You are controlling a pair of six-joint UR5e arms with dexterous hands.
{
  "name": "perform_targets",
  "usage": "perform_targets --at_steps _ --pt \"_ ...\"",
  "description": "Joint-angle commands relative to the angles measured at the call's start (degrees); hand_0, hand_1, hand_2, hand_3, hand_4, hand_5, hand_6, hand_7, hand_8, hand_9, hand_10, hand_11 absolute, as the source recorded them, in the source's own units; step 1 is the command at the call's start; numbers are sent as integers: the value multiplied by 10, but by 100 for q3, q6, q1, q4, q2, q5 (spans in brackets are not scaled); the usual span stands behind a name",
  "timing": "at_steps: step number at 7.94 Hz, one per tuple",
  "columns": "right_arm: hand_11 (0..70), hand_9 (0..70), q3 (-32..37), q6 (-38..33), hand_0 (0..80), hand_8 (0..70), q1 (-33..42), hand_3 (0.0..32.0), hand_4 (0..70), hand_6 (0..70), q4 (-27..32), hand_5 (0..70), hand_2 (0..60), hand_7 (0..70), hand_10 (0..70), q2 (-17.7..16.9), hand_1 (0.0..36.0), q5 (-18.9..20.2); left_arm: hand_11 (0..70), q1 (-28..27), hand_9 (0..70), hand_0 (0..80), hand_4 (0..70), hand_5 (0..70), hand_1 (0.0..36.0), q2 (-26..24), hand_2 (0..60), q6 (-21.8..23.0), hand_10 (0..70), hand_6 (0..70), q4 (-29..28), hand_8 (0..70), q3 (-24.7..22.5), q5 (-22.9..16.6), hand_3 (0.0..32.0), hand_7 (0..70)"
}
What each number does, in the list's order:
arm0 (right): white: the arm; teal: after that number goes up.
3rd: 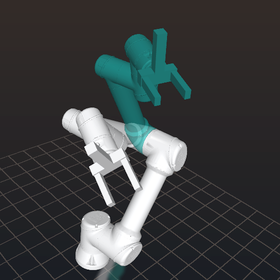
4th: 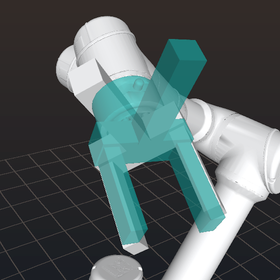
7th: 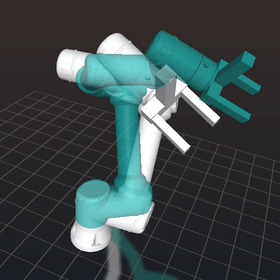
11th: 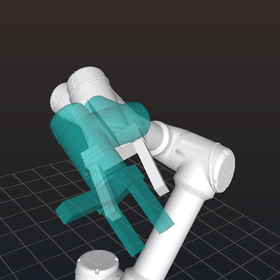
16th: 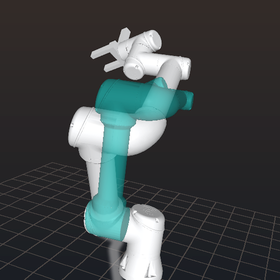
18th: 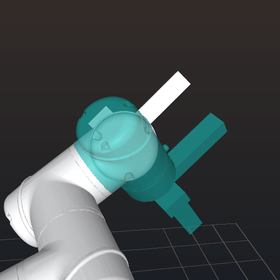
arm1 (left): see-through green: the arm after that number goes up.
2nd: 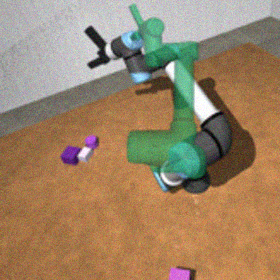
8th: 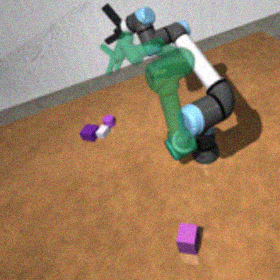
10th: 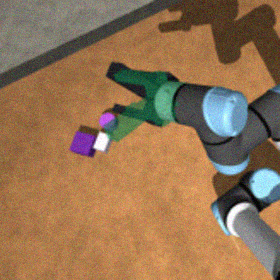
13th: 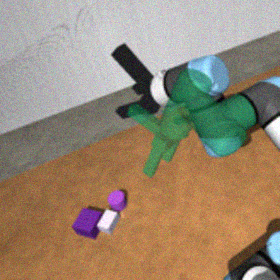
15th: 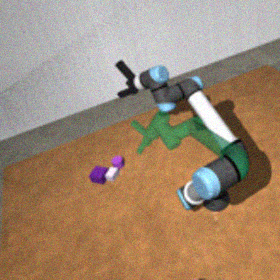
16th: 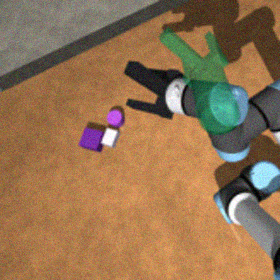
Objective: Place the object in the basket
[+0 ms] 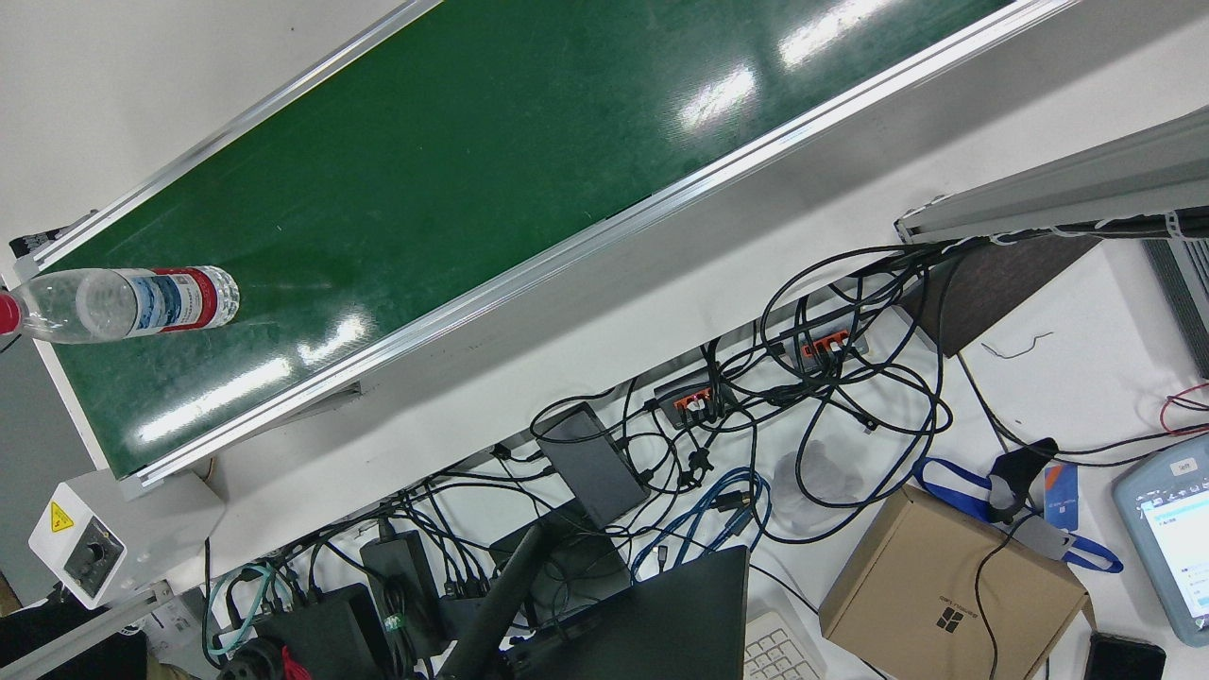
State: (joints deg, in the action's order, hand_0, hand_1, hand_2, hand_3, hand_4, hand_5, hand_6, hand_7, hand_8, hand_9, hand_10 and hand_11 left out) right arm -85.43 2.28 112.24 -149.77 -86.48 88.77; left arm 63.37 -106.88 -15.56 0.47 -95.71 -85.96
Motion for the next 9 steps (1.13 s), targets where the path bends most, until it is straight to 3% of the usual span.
perform_targets --at_steps 1,5,9 --pt "0 0 0 0 0 0 0 0 0 0 0 0 0 0 0 0 0 0 60 9 110 564 0 255 77 0 0 0 30 45 6 102 -9 0 96 17" --pt "0 0 0 0 0 0 0 0 0 0 0 0 0 0 0 0 0 0 61 26 115 564 0 253 77 0 0 35 31 45 6 105 -27 -9 100 18" --pt "0 0 0 0 0 0 0 0 0 0 0 0 0 0 0 0 0 0 72 70 128 566 31 259 74 0 0 27 40 57 -3 128 -27 0 84 25"
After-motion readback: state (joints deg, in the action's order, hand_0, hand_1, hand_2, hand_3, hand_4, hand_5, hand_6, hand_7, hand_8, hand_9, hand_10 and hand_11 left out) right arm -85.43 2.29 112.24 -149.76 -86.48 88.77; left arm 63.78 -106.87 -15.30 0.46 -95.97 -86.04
